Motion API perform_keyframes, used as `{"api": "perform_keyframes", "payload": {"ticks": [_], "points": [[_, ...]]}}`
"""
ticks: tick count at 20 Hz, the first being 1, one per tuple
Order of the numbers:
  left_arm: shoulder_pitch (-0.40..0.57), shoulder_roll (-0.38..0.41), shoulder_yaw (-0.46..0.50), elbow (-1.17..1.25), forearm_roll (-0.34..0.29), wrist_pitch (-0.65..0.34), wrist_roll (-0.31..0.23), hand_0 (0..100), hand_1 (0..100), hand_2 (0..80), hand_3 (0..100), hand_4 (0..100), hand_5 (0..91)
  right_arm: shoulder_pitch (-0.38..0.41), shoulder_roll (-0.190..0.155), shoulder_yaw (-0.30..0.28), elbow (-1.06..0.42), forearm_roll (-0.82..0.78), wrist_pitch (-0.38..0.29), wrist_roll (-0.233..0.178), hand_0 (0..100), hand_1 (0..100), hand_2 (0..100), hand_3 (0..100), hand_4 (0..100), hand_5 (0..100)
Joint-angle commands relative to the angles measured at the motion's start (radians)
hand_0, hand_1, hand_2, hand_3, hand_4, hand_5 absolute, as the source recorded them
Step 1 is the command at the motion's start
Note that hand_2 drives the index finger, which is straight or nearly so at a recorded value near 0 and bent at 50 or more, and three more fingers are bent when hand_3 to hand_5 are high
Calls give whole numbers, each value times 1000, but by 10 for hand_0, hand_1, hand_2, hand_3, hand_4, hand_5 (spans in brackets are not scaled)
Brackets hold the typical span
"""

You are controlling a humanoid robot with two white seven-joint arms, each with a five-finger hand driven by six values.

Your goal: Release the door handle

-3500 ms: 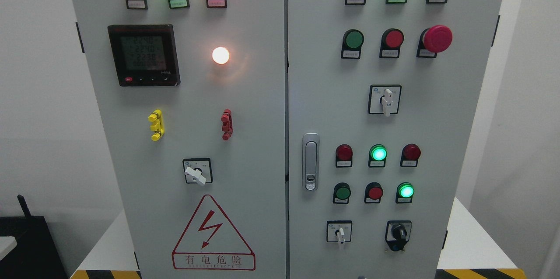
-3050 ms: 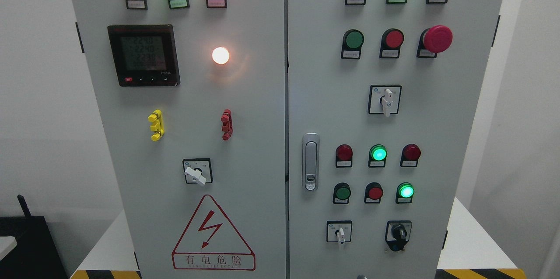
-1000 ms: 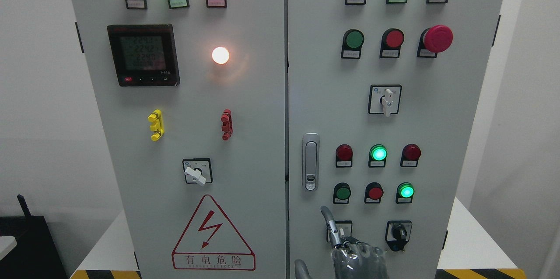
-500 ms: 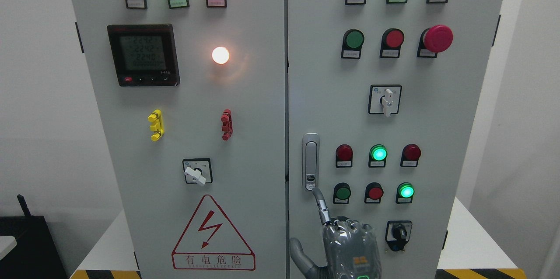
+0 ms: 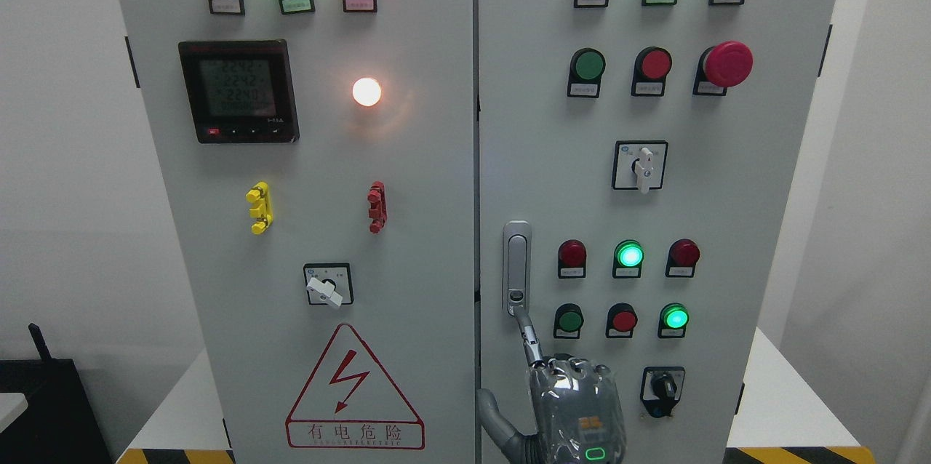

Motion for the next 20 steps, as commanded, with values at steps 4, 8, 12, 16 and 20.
{"api": "perform_keyframes", "payload": {"ticks": [4, 8, 12, 16, 20], "points": [[0, 0, 11, 17, 0, 1, 1, 120, 389, 0, 0, 0, 0, -4, 3, -2, 20, -4, 2, 8, 318, 243, 0, 1000, 938, 993], [0, 0, 11, 17, 0, 1, 1, 120, 389, 0, 0, 0, 0, -6, 3, -5, 18, -4, 2, 8, 315, 242, 0, 1000, 939, 993], [0, 0, 11, 17, 0, 1, 1, 120, 389, 0, 0, 0, 0, -10, 3, -5, 18, -4, 2, 9, 312, 241, 0, 1000, 939, 992], [0, 0, 11, 17, 0, 1, 1, 120, 389, 0, 0, 0, 0, -17, 3, -8, 18, -4, 2, 12, 311, 241, 0, 1000, 938, 992], [0, 0, 11, 17, 0, 1, 1, 120, 389, 0, 0, 0, 0, -17, 3, -9, 20, -6, 2, 12, 310, 240, 0, 1000, 938, 992]]}}
